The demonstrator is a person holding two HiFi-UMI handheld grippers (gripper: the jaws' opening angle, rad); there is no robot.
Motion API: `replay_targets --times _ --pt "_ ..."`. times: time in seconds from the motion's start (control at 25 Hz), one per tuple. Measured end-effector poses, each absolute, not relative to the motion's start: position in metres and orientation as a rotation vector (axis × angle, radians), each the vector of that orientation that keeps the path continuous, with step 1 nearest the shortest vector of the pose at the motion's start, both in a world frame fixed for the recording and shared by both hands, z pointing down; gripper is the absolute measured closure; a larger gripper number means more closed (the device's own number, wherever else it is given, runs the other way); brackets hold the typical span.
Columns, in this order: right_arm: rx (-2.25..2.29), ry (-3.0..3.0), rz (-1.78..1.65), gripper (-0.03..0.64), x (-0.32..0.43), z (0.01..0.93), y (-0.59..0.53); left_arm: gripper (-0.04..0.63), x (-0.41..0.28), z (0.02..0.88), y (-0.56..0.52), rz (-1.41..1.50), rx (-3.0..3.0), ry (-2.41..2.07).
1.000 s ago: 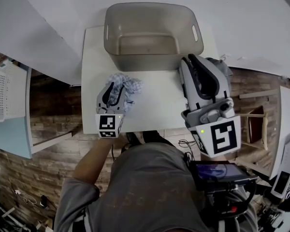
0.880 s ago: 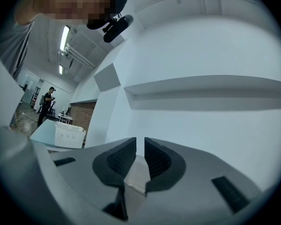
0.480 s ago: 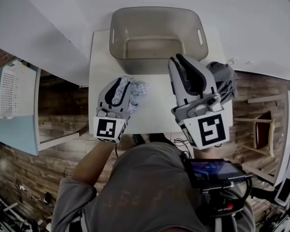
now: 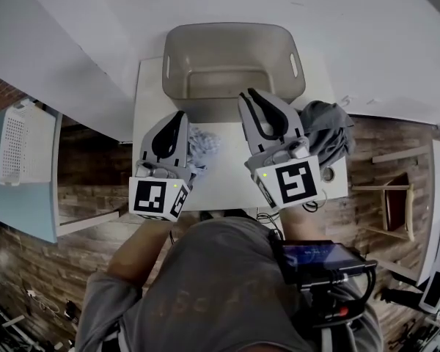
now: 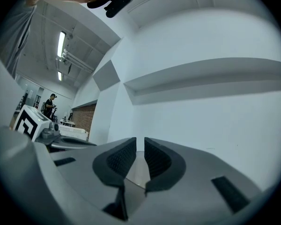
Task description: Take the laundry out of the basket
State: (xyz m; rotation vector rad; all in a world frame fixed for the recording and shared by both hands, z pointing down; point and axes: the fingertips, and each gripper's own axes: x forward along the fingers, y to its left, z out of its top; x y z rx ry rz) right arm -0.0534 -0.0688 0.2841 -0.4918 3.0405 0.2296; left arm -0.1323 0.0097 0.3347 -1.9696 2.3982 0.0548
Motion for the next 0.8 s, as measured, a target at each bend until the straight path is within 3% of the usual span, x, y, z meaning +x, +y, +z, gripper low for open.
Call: replay_targets --times 0.8 --pt "-0.462 3.052 0.221 0.609 -0.06 0.288 -0.06 0.588 -0.138 0.302 0.0 0.166 -1.929 2.371"
